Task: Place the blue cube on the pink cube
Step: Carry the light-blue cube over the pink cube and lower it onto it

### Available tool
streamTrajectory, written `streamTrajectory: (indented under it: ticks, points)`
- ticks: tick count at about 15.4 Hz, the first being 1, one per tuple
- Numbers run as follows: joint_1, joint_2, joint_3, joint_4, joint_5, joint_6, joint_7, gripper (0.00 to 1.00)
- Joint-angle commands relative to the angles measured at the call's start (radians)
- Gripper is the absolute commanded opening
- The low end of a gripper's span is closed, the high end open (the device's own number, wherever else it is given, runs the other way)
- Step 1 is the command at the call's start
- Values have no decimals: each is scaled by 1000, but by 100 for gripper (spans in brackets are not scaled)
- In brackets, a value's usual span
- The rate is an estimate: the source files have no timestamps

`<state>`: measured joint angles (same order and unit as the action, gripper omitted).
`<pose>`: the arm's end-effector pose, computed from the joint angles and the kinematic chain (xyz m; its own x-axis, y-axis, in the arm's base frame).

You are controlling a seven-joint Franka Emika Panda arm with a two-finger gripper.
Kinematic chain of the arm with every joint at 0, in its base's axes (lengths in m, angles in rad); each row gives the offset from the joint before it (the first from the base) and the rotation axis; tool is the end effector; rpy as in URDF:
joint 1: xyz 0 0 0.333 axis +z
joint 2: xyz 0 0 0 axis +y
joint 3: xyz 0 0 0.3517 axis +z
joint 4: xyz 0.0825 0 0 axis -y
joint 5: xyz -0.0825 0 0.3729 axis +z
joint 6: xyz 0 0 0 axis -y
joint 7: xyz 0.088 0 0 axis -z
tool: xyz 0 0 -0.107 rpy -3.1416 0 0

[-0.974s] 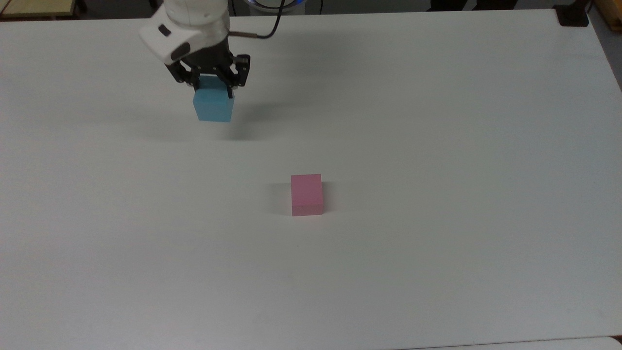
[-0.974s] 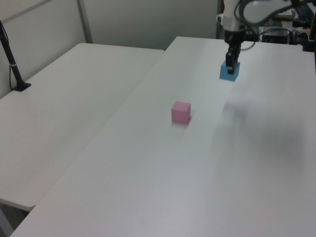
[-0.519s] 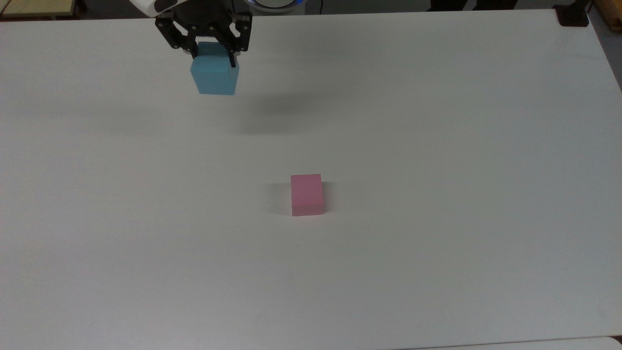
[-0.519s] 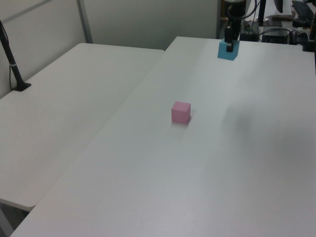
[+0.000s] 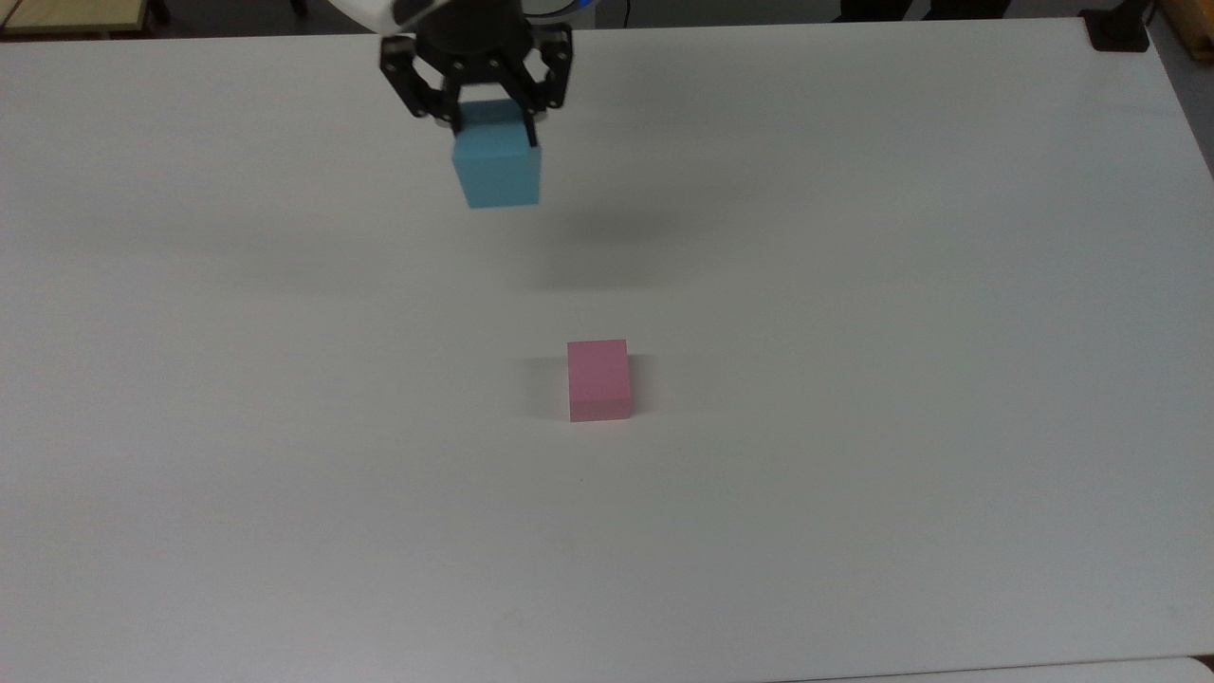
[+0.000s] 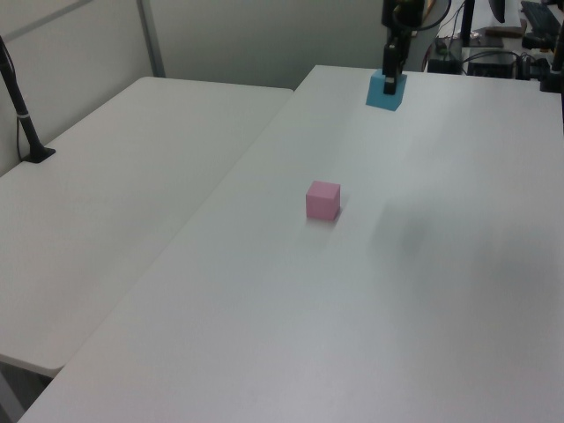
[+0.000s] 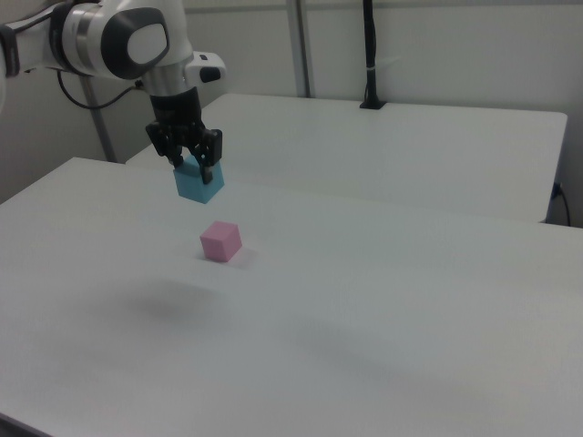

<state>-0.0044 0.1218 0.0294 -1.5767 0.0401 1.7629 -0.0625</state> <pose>0.5994 0.0174 0.6054 0.9946 0.0792 0.0668 0.0819 -0.9959 -0.0392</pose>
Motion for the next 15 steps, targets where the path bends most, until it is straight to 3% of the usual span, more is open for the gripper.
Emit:
streamTrajectory:
  ticks: [1, 6, 15]
  points:
    - [72, 136, -9, 127, 9, 13, 46, 48]
    - [142, 292, -22, 262, -25, 35, 101, 47]
    - [198, 412, -20, 254, -144, 162, 224, 47]
